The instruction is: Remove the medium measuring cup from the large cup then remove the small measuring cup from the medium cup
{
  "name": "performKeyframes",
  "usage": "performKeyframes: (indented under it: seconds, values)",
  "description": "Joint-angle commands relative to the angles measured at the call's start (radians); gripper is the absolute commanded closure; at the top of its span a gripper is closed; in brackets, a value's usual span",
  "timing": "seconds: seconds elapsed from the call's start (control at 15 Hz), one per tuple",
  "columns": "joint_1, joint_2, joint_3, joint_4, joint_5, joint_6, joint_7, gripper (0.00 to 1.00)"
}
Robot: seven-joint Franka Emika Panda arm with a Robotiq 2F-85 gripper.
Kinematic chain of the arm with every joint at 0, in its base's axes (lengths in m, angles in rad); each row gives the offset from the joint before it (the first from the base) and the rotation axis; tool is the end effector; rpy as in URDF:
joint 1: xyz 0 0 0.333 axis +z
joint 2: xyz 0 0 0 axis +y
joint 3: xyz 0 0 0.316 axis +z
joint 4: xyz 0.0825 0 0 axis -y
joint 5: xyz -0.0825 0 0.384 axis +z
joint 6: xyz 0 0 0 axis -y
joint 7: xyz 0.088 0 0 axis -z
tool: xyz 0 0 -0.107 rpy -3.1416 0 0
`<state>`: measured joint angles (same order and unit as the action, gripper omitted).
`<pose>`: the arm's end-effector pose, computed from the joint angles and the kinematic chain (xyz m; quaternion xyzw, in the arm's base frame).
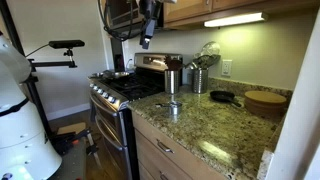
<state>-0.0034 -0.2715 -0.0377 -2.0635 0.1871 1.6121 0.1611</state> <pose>0.4557 -0.0009 0.5366 -0.9849 0.1111 0.0953 0.0920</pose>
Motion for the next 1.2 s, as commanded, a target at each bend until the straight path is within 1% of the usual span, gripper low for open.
performKeyframes:
  seconds: [0.0, 0.4, 0.67, 0.8, 1.13]
  values:
    - [-0.011, 0.001, 0.01, 0.003, 0.002, -0.004, -0.002, 0.0]
    - [-0.01, 0.004, 0.01, -0.002, 0.006, 0.003, -0.009, 0.0]
    - [-0.001, 0.034, 0.023, -0.021, 0.006, 0.017, -0.024, 0.0]
    - [0.005, 0.057, 0.036, -0.036, 0.0, 0.039, -0.028, 0.0]
    - [0.022, 0.143, 0.072, -0.073, -0.023, 0.14, -0.055, 0.0]
